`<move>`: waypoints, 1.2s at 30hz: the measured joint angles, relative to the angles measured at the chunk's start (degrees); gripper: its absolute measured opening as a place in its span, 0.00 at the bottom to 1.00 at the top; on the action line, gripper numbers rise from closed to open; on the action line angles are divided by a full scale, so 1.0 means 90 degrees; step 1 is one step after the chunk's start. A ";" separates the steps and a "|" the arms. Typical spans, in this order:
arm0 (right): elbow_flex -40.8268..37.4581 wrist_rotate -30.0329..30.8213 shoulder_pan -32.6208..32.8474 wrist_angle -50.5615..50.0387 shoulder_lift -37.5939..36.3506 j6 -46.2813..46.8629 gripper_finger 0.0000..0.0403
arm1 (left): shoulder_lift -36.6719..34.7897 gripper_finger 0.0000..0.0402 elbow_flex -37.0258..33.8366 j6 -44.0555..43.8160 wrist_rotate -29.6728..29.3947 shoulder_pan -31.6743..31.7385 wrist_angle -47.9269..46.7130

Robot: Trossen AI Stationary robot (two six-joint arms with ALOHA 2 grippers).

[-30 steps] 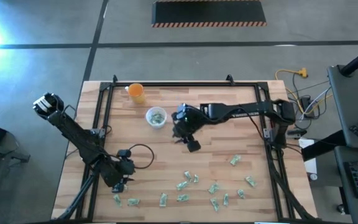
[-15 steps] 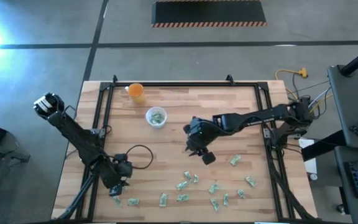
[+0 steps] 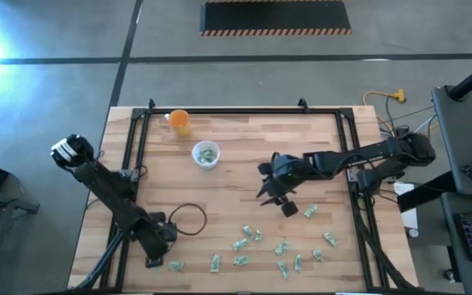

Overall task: Pick and place Stevia / Truvia into bins
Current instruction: Put the stevia packet into the transparent container

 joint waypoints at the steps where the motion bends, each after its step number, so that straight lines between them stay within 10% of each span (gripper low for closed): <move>1: -0.0063 0.0000 0.0004 0.0105 -0.0093 0.0019 0.30 | 0.0078 0.39 0.0048 0.0000 0.0017 -0.0002 -0.0009; 36: -0.0591 0.0018 0.0210 0.0718 -0.0635 0.0153 0.30 | 0.0675 0.02 0.0622 0.0599 -0.0365 -0.0065 -0.1191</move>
